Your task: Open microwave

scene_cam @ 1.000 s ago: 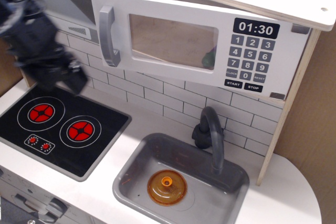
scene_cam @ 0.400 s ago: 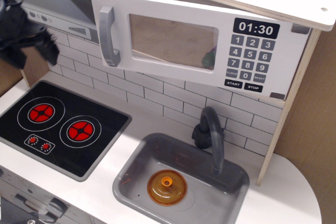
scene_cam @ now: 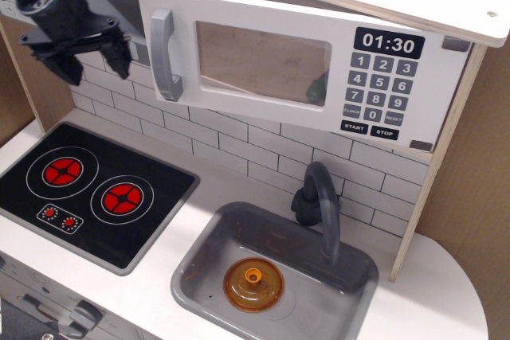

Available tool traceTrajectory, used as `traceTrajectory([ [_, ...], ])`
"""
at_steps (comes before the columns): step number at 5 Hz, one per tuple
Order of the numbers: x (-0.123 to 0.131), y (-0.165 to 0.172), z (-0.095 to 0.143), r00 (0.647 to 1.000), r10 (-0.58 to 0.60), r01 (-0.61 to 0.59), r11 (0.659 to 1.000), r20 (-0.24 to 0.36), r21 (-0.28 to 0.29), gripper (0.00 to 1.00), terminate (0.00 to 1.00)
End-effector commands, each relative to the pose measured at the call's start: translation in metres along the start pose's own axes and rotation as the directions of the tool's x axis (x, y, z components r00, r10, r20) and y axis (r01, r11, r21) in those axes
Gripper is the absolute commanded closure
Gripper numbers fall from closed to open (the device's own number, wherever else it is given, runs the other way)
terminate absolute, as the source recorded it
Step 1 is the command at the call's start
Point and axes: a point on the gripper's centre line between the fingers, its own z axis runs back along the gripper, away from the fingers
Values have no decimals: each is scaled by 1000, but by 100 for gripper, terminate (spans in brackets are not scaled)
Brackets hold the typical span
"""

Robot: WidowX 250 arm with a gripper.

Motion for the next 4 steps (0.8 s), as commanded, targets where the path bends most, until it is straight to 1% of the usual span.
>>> traceTrajectory([
  [1,16,-39,21,1000,-17,16,1000,10,4,0,0],
  [2,8,-53,13,999,-50,50,999,-17,21,0,0],
  [3,-15,-53,11,991,-130,130,991,-37,19,0,0],
  [4,-50,-54,22,971,-225,225,974,-76,-7,0,0],
])
